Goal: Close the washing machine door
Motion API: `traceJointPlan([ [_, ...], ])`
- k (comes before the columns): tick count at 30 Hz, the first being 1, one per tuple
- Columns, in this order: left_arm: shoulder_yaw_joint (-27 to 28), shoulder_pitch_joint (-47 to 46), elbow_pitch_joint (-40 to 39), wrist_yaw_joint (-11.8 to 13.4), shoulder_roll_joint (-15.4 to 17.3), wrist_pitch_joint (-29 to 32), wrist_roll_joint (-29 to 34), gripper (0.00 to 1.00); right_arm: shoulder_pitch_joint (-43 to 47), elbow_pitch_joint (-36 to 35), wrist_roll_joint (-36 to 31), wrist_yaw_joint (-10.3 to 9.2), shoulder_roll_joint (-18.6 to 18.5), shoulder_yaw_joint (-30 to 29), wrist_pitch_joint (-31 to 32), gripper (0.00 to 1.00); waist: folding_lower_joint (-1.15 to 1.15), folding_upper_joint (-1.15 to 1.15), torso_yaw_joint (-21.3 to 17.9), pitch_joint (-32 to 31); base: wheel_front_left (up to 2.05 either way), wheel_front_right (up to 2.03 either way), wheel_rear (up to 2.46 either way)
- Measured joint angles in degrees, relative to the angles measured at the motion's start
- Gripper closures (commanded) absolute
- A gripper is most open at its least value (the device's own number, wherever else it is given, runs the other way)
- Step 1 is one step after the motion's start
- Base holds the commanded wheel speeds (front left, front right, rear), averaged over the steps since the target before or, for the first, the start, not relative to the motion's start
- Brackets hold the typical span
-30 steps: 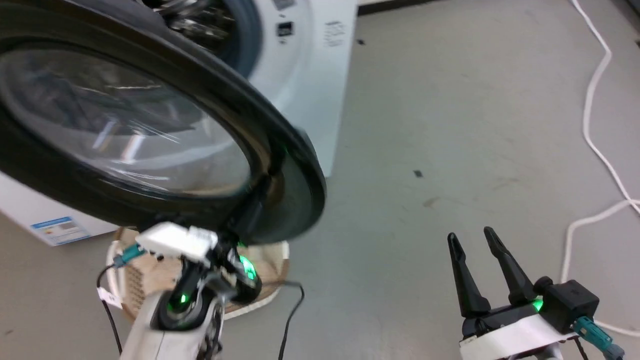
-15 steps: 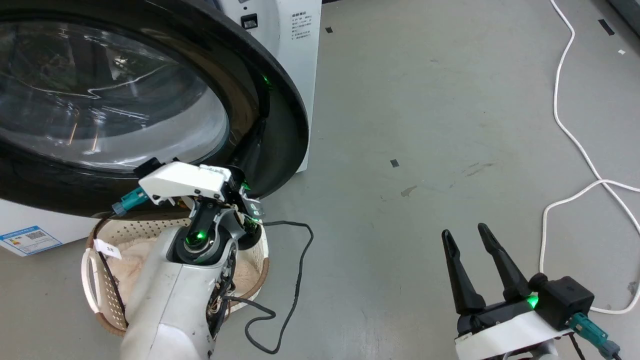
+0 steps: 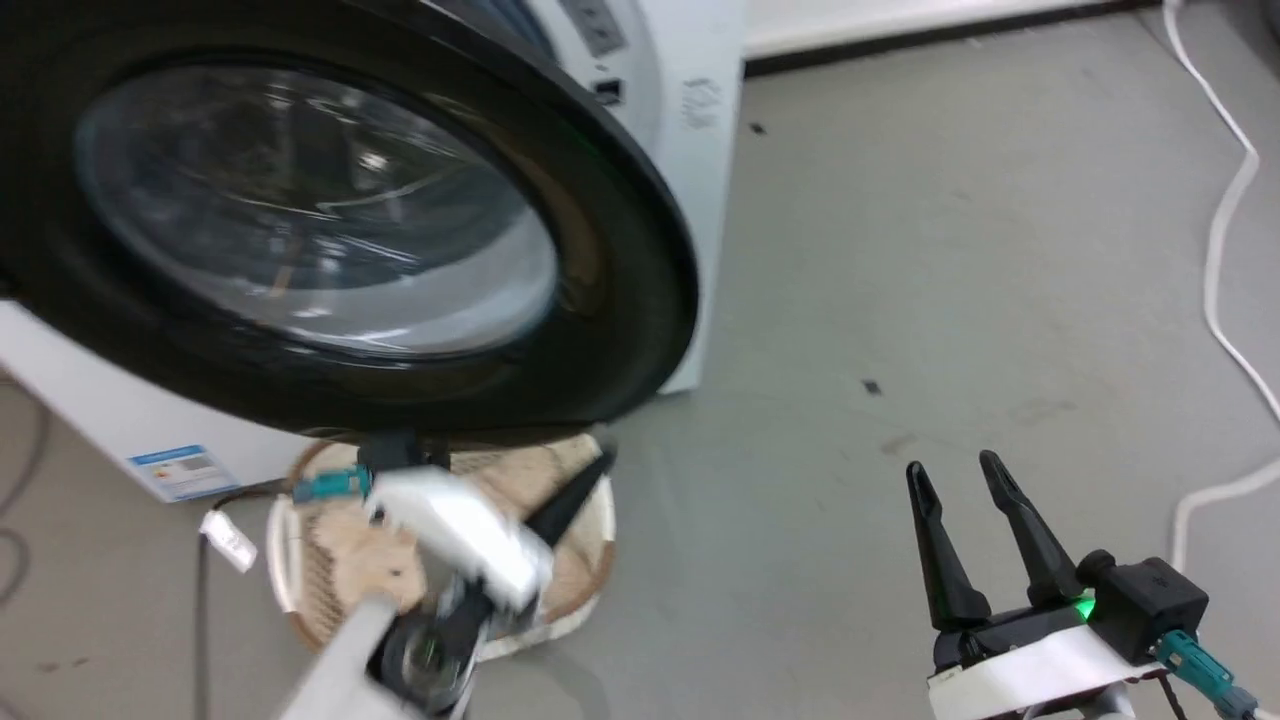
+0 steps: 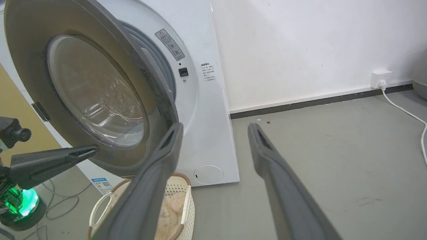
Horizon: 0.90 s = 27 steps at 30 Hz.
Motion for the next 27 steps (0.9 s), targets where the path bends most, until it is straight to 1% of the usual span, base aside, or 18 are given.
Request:
traceJointPlan([
  [4,-5.99,4.74,-3.88,0.01,7.76,-4.68,12.62,1.00,1.20,0.00,-0.03,0.00,-0.44,-0.35,0.00,0.00,0.00,0.00,3.03,-1.95,0.00,0.00,0.00],
  [8,-8.32,5.81,-3.77,0.18,13.41,-11.85,23.72,1.00,2.20,0.05,-0.03,0.00,-1.05,-0.57,0.00,0.00,0.00,0.00,6.55,-3.70,0.00,0.00,0.00],
  [10,-8.87,5.75,-3.65,1.58,15.73,-16.52,29.84,1.00,2.35,0.03,-0.03,0.00,-1.27,-0.51,0.00,0.00,0.00,0.00,8.37,-4.50,0.00,0.00,0.00],
  [12,-8.36,5.75,-3.79,3.30,16.81,-21.96,33.81,1.00,2.59,0.02,-0.03,0.00,-1.40,-0.53,0.00,0.00,0.00,0.00,10.15,-5.23,0.00,0.00,0.00],
  [14,-6.43,5.79,-4.46,5.34,16.74,-25.43,35.51,1.00,2.74,-0.01,-0.01,0.00,-1.53,-0.57,0.00,0.00,0.00,0.00,11.80,-5.90,0.00,0.00,0.00],
  [17,-1.99,7.05,-7.12,7.88,15.94,-27.07,37.02,1.00,3.10,-0.20,0.05,0.00,-1.58,-0.56,0.00,0.00,0.00,0.00,13.97,-6.73,0.00,0.00,0.00],
  [18,-0.73,7.95,-8.32,8.73,15.70,-27.15,38.51,1.00,3.22,-0.36,0.36,0.00,-1.56,-0.60,0.00,0.00,0.00,0.00,14.63,-6.95,0.00,0.00,0.00],
  [20,3.52,10.32,-11.96,10.46,14.37,-27.16,42.96,1.00,3.28,-0.54,0.52,0.00,-1.62,-0.42,0.00,0.00,0.00,0.00,15.85,-7.28,0.00,0.00,0.00],
  [23,9.16,14.95,-17.23,10.73,10.81,-27.16,47.99,1.00,3.31,-0.45,0.46,0.00,-1.63,0.36,0.00,0.00,0.00,0.00,17.06,-7.67,0.00,0.00,0.00],
  [25,10.78,18.40,-19.78,10.03,9.01,-27.16,52.57,1.00,3.31,-0.42,0.45,0.00,-1.65,0.55,0.00,0.00,0.00,0.00,17.37,-7.89,0.00,0.00,0.00],
  [27,12.55,21.40,-21.75,9.10,6.78,-27.16,55.82,1.00,3.31,-0.29,0.45,0.00,-1.70,0.91,0.00,0.00,0.00,0.00,17.35,-8.03,0.00,0.00,0.00],
])
